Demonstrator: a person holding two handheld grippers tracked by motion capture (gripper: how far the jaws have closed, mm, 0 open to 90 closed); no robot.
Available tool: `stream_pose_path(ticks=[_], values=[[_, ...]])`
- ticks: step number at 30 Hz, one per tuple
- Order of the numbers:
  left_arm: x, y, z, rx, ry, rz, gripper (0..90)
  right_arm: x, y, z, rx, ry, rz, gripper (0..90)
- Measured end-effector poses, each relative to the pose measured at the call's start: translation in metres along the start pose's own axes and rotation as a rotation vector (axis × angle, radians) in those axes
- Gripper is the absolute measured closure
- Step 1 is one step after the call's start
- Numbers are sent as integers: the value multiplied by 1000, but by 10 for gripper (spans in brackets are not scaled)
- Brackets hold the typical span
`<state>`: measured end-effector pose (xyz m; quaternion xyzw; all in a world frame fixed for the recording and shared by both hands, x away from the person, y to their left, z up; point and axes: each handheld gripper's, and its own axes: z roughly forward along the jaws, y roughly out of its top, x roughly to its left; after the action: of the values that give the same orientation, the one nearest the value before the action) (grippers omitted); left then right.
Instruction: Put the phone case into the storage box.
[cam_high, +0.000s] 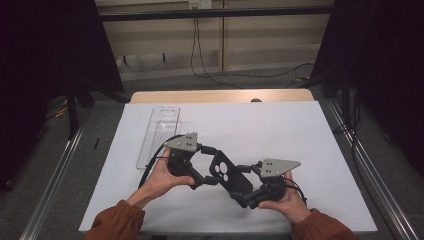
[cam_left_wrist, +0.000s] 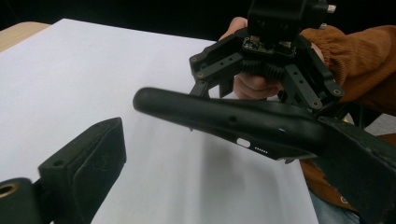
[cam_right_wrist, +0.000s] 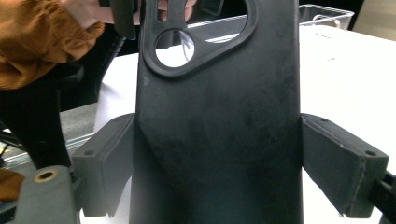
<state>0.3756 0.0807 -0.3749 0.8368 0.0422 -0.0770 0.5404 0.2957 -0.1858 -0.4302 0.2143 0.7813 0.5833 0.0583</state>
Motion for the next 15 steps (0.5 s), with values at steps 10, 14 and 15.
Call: stream_pose_path(ticks=[10, 14, 15], values=[[2, 3, 2, -6, -29, 11, 44, -1, 0, -1, 5, 22, 6, 144], [1, 3, 1, -8, -48, 18, 49, 0, -1, 0, 7, 37, 7, 143], [2, 3, 0, -10, -53, 14, 59, 0, -1, 0, 5, 38, 11, 143]])
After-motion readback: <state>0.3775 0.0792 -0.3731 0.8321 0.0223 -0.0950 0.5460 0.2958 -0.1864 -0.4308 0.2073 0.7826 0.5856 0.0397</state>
